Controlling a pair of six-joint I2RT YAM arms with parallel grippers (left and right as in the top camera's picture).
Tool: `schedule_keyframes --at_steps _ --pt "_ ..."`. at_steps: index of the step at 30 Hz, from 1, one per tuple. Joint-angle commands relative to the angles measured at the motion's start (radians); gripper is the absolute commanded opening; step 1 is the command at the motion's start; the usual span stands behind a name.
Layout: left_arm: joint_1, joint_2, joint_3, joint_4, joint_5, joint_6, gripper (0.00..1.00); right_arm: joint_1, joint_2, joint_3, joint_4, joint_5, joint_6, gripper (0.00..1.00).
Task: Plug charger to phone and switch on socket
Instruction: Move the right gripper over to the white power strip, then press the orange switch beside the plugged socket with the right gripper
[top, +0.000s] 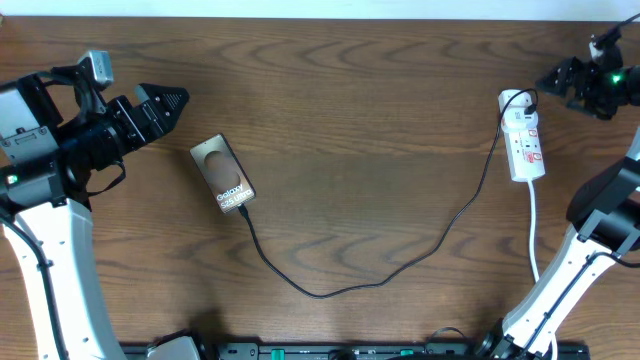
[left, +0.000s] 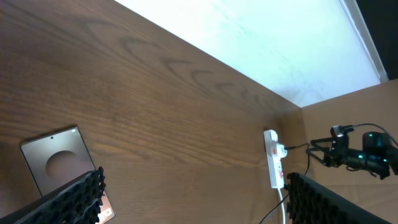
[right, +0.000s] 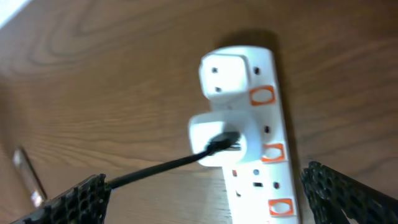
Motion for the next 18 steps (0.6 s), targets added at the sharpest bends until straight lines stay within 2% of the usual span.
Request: schedule_keyframes --at_steps 1,9,18 --pt "0.000 0.000 -0.001 0.000 0.011 0.021 0.91 0.005 0.014 0.004 -0.022 0.071 -0.016 0.98" --pt "0.000 0.000 -0.001 -0.009 0.012 0.021 0.91 0.005 0.015 -0.008 -0.042 0.089 -0.018 0.99" --pt "0.000 0.000 -0.001 -0.018 0.012 0.021 0.91 0.019 0.015 -0.131 -0.018 0.090 -0.025 0.99"
